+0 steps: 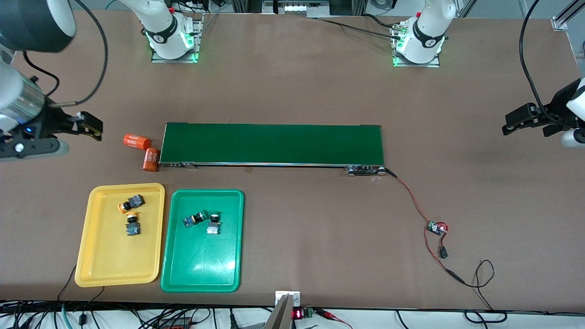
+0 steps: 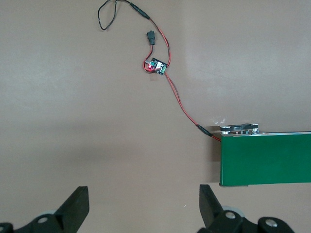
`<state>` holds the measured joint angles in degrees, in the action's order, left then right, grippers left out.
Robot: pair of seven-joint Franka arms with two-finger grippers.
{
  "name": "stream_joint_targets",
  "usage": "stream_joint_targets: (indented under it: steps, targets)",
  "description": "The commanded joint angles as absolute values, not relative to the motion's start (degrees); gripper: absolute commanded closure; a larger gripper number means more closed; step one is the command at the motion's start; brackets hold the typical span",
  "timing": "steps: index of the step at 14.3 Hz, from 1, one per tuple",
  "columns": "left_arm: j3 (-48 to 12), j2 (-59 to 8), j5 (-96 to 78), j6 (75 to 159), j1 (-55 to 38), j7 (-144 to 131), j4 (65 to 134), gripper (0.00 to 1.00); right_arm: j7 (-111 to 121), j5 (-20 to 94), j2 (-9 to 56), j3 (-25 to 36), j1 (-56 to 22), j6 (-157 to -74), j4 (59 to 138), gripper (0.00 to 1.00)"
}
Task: Sort buttons by color to trays
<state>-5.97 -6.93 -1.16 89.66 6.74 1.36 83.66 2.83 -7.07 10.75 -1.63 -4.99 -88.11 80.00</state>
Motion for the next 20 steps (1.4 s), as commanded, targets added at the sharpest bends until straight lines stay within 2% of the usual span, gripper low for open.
stream_joint_targets:
  steps: [1,20]
  targets:
    - [-5.98,-6.33,-1.49,88.86,6.59,1.49,83.14,0.0,2.81,-6.77,6.95,-4.04,-2.9,-85.35,83.58,0.0]
    - [-5.98,-5.27,-1.49,86.92,6.42,-1.23,83.58,0.0,2.72,-7.29,6.77,-4.66,-4.13,-85.87,83.14,0.0]
